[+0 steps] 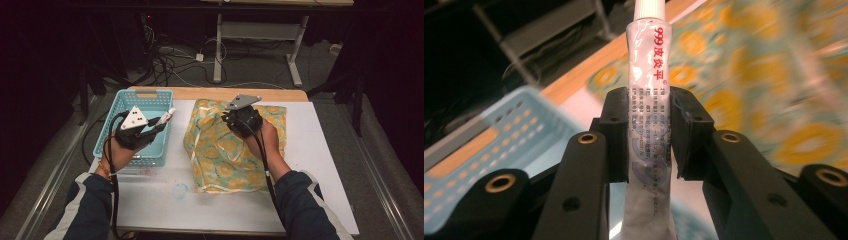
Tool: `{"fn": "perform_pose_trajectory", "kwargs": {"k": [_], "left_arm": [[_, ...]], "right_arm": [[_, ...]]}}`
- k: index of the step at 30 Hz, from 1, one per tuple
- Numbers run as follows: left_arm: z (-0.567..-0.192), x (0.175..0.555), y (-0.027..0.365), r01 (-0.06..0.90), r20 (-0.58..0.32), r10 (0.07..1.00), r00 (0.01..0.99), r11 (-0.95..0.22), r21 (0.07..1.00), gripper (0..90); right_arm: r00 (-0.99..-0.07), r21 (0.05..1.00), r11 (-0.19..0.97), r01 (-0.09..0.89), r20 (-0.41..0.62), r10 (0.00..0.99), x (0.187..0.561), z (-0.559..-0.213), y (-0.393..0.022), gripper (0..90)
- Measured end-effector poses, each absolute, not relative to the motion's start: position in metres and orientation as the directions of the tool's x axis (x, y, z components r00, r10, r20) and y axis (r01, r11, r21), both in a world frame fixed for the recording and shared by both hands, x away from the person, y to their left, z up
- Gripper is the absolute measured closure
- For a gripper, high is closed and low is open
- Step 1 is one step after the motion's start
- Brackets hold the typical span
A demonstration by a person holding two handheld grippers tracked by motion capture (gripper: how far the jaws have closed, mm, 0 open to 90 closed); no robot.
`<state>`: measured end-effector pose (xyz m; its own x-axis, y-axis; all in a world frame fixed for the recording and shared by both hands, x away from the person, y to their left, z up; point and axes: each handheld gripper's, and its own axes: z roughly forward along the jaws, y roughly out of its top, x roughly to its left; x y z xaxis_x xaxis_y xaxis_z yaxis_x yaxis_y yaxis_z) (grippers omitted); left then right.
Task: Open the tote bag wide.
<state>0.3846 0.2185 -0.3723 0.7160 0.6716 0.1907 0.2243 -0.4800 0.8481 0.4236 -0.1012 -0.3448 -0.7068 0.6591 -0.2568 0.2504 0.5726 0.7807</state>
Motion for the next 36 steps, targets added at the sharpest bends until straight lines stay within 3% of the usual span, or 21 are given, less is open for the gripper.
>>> {"fn": "perform_pose_trajectory", "kwargs": {"k": [10,17,24,30,36], "left_arm": [[-0.348,0.333,0.183,0.047,0.199,0.58,0.79,-0.382,0.923,69.9],[-0.343,0.309,0.125,-0.057,0.244,0.441,0.864,-0.394,0.917,69.9],[-0.379,0.316,0.08,-0.046,0.249,0.362,0.898,-0.486,0.873,69.8],[-0.416,0.323,0.065,-0.033,0.254,0.298,0.92,-0.589,0.808,69.8],[-0.435,0.339,0.057,0.055,0.249,0.348,0.904,-0.671,0.739,69.8]], "right_arm": [[-0.691,0.784,0.564,0.259,-0.257,0.676,0.428,-0.345,-0.103,90.0],[-0.691,0.798,0.552,0.243,-0.257,0.676,0.426,-0.333,-0.103,89.9],[-0.697,0.813,0.539,0.221,-0.255,0.671,0.419,-0.32,-0.105,89.9],[-0.691,0.822,0.528,0.215,-0.253,0.677,0.418,-0.315,-0.108,90.0],[-0.693,0.835,0.508,0.211,-0.239,0.681,0.416,-0.31,-0.108,90.0]]}}
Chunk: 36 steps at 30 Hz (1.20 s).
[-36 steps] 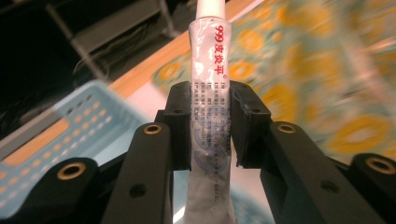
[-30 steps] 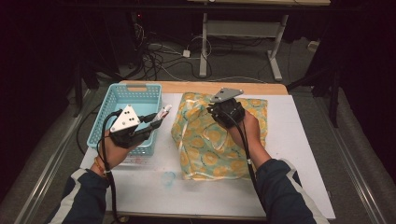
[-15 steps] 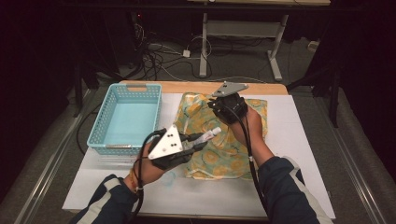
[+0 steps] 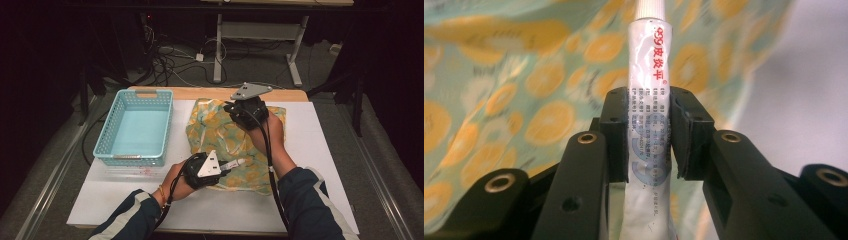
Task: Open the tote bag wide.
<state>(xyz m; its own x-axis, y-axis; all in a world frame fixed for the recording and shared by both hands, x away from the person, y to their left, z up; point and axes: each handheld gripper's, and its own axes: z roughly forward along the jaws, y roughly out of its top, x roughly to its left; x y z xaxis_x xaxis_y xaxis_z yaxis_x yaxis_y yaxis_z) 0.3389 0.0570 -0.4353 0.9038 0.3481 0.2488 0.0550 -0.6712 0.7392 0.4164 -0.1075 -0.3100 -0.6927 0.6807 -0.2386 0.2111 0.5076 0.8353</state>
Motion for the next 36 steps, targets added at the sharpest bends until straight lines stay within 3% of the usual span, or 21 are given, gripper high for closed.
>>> {"fn": "perform_pose_trajectory", "kwargs": {"k": [4,12,15,18,22,32,36], "left_arm": [[-0.441,0.355,0.06,0.1,0.257,0.408,0.876,-0.676,0.73,69.7],[-0.453,0.389,0.063,0.227,0.205,0.597,0.775,-0.566,0.793,69.1],[-0.453,0.398,0.063,0.261,0.181,0.655,0.734,-0.517,0.815,62.7],[-0.451,0.399,0.065,0.272,0.159,0.666,0.729,-0.495,0.825,50.2],[-0.445,0.39,0.07,0.242,0.164,0.643,0.748,-0.495,0.835,40.8],[-0.432,0.35,0.091,0.091,0.285,0.52,0.805,-0.584,0.807,40.3],[-0.423,0.334,0.106,0.052,0.33,0.53,0.781,-0.581,0.812,35.5]], "right_arm": [[-0.702,0.837,0.508,0.204,-0.237,0.672,0.413,-0.309,-0.105,89.9],[-0.711,0.841,0.494,0.218,-0.21,0.671,0.413,-0.313,-0.102,90.0],[-0.711,0.838,0.495,0.229,-0.203,0.674,0.416,-0.318,-0.102,89.9],[-0.71,0.835,0.494,0.243,-0.194,0.677,0.417,-0.322,-0.103,89.9],[-0.709,0.834,0.492,0.248,-0.189,0.679,0.418,-0.326,-0.106,89.9],[-0.707,0.83,0.492,0.262,-0.182,0.684,0.419,-0.333,-0.111,89.9],[-0.712,0.826,0.493,0.271,-0.172,0.68,0.419,-0.339,-0.113,89.9]]}}
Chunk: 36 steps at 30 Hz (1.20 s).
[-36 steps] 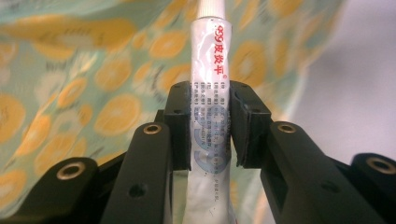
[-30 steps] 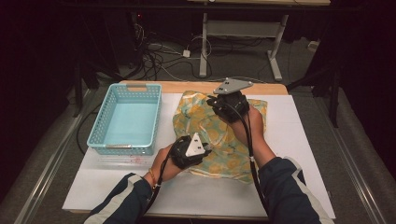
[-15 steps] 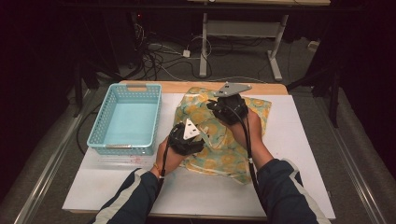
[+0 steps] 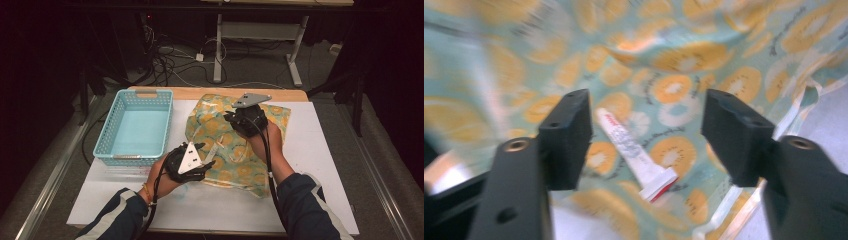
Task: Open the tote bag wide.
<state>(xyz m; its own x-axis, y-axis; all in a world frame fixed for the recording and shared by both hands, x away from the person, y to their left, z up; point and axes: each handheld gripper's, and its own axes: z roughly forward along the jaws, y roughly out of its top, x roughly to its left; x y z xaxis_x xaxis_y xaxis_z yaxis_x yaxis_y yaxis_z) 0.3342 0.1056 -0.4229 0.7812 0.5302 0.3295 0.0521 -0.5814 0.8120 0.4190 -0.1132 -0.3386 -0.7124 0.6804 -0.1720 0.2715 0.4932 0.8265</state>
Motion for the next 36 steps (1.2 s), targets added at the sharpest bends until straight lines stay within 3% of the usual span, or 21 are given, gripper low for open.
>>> {"fn": "perform_pose_trajectory", "kwargs": {"k": [5,8,12,19,22,24,29,33,36], "left_arm": [[-0.413,0.335,0.13,0.059,0.34,0.639,0.69,-0.518,0.854,24.2],[-0.413,0.344,0.137,0.08,0.359,0.664,0.656,-0.534,0.841,23.2],[-0.418,0.357,0.136,0.146,0.319,0.66,0.68,-0.548,0.824,18.6],[-0.431,0.374,0.118,0.24,0.248,0.665,0.705,-0.553,0.798,19.0],[-0.434,0.38,0.114,0.264,0.239,0.675,0.698,-0.553,0.79,28.1],[-0.436,0.382,0.113,0.275,0.228,0.674,0.702,-0.553,0.787,47.5],[-0.437,0.384,0.118,0.304,0.241,0.685,0.687,-0.573,0.761,80.4],[-0.431,0.38,0.126,0.297,0.235,0.683,0.692,-0.565,0.77,86.8],[-0.427,0.373,0.132,0.276,0.272,0.67,0.691,-0.593,0.757,86.8]], "right_arm": [[-0.717,0.822,0.494,0.284,-0.16,0.678,0.418,-0.345,-0.117,89.9],[-0.726,0.823,0.491,0.286,-0.148,0.671,0.414,-0.346,-0.121,89.9],[-0.742,0.822,0.499,0.274,-0.149,0.653,0.408,-0.348,-0.127,89.9],[-0.781,0.813,0.516,0.269,-0.13,0.611,0.401,-0.356,-0.134,89.8],[-0.789,0.813,0.518,0.267,-0.124,0.602,0.396,-0.36,-0.136,89.7],[-0.796,0.811,0.523,0.263,-0.124,0.593,0.393,-0.362,-0.138,89.7],[-0.809,0.808,0.53,0.256,-0.121,0.575,0.384,-0.369,-0.143,89.6],[-0.819,0.815,0.523,0.25,-0.11,0.563,0.375,-0.374,-0.148,85.9],[-0.82,0.82,0.518,0.243,-0.112,0.561,0.368,-0.378,-0.155,75.7]]}}
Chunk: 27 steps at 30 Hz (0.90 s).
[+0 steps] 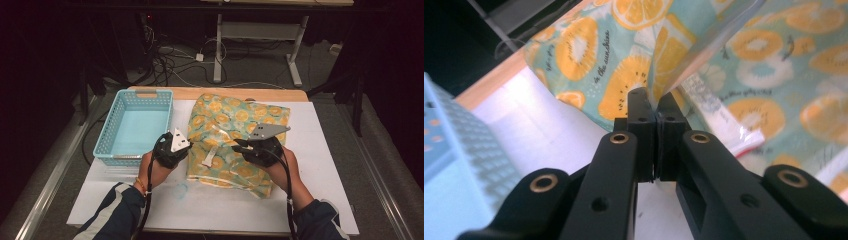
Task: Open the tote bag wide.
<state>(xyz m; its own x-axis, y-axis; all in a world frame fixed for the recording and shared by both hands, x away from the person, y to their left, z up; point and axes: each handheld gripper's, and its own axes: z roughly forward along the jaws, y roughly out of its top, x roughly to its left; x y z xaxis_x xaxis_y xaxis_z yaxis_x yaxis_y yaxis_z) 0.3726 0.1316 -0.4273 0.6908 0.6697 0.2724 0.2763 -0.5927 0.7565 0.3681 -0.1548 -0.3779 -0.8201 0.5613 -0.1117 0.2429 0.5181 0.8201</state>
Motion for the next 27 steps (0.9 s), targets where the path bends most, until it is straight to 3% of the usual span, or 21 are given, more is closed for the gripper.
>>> {"fn": "perform_pose_trajectory", "kwargs": {"k": [2,10,15,24,27], "left_arm": [[-0.427,0.369,0.136,0.269,0.311,0.655,0.689,-0.628,0.73,86.8],[-0.436,0.36,0.153,0.282,0.286,0.631,0.721,-0.645,0.71,86.7],[-0.442,0.355,0.155,0.267,0.274,0.605,0.747,-0.651,0.711,86.3],[-0.456,0.347,0.148,0.256,0.276,0.556,0.784,-0.694,0.672,85.2],[-0.459,0.347,0.148,0.257,0.272,0.55,0.79,-0.698,0.668,83.4]], "right_arm": [[-0.823,0.829,0.509,0.231,-0.113,0.557,0.363,-0.38,-0.16,70.7],[-0.774,0.853,0.476,0.216,-0.147,0.616,0.338,-0.389,-0.19,41.1],[-0.777,0.833,0.506,0.223,-0.162,0.609,0.32,-0.403,-0.21,33.7],[-0.807,0.718,0.622,0.313,-0.145,0.573,0.304,-0.454,-0.221,17.5],[-0.781,0.685,0.654,0.322,-0.198,0.592,0.304,-0.467,-0.22,16.3]]}}
